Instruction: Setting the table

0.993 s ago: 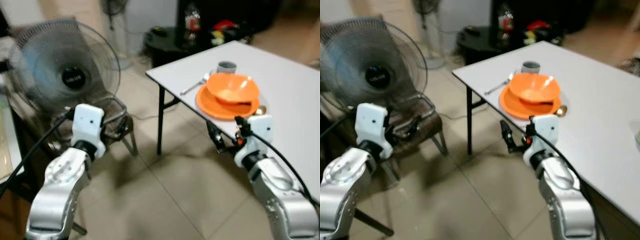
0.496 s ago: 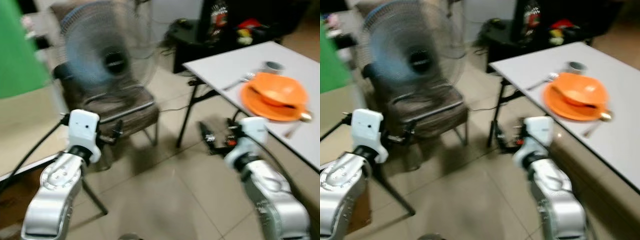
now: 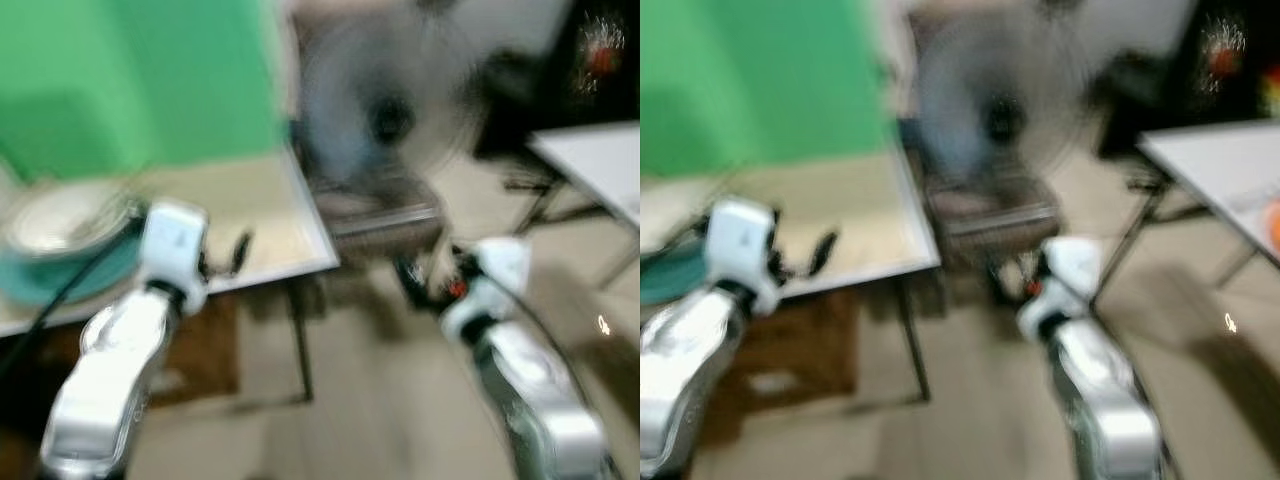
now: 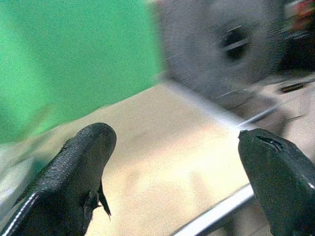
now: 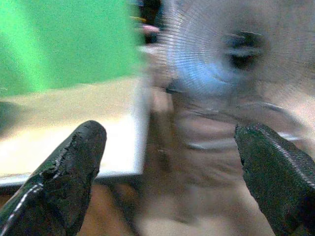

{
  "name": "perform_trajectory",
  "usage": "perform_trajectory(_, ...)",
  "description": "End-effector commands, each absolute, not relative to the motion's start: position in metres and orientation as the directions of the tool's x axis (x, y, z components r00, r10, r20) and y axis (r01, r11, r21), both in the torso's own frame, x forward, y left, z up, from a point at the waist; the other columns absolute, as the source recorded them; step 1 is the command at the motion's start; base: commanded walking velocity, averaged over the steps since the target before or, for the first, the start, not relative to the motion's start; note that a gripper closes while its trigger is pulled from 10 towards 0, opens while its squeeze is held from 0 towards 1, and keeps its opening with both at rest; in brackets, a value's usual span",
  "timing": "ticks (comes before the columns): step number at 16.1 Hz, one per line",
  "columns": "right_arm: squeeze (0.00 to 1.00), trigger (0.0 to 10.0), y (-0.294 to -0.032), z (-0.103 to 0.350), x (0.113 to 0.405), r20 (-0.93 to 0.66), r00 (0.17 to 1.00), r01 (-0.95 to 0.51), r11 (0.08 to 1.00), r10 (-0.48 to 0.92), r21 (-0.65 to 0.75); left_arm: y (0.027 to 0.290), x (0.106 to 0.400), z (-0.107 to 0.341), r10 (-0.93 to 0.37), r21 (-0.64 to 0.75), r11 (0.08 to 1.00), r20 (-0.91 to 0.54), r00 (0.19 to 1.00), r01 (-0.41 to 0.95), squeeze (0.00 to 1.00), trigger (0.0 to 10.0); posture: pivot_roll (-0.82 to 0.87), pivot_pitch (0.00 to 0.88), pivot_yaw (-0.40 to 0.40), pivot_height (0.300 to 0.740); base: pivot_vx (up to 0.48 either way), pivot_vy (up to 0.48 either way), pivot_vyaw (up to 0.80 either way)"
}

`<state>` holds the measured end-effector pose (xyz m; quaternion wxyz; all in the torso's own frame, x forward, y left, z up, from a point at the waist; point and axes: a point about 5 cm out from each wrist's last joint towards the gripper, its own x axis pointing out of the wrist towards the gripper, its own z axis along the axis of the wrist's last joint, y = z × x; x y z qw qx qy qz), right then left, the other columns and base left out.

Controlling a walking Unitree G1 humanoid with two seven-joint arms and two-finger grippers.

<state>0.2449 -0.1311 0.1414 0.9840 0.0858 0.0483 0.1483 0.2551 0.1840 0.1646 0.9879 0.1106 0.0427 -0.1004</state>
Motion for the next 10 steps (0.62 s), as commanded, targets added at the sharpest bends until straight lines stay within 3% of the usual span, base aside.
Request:
perform_trajectory(1, 0.0, 10.0, -0.1381, 0.1443, 0.246, -0.06, 0.958, -0.266, 0.949, 0.28, 0.17, 0.1756, 0.2567, 0.1691, -0.22, 0.206, 0.95, -0.093, 0.971, 0.235, 0.13, 10.0, 0.14, 0.0, 0.042, 0.74, 0.0, 0.334, 0.8)
perform_trajectory(4, 0.0, 10.0, -0.1365, 0.1445, 0.2506, -0.052, 0.956, -0.278, 0.947, 0.289, 0.163, 0.1778, 0.2596, 0.1708, -0.199, 0.203, 0.956, -0.074, 0.977, 0.21, 0.14, 10.0, 0.14, 0.0, 0.04, 0.74, 0.0, 0.094, 0.8)
perform_trajectory(6, 0.0, 10.0, -0.1362, 0.1457, 0.2533, -0.048, 0.954, -0.285, 0.945, 0.295, 0.16, 0.1756, 0.2635, 0.1748, -0.197, 0.208, 0.956, -0.058, 0.979, 0.205, 0.18, 10.0, 0.15, 0.0, 0.034, 0.74, 0.0, -0.48, 0.8)
perform_trajectory(10, 0.0, 10.0, -0.1358, 0.1461, 0.2554, -0.047, 0.956, -0.281, 0.948, 0.29, 0.152, 0.1764, 0.2656, 0.1721, -0.2, 0.221, 0.952, -0.073, 0.977, 0.212, 0.16, 10.0, 0.14, 0.0, 0.043, 0.74, 0.0, -0.48, 0.8)
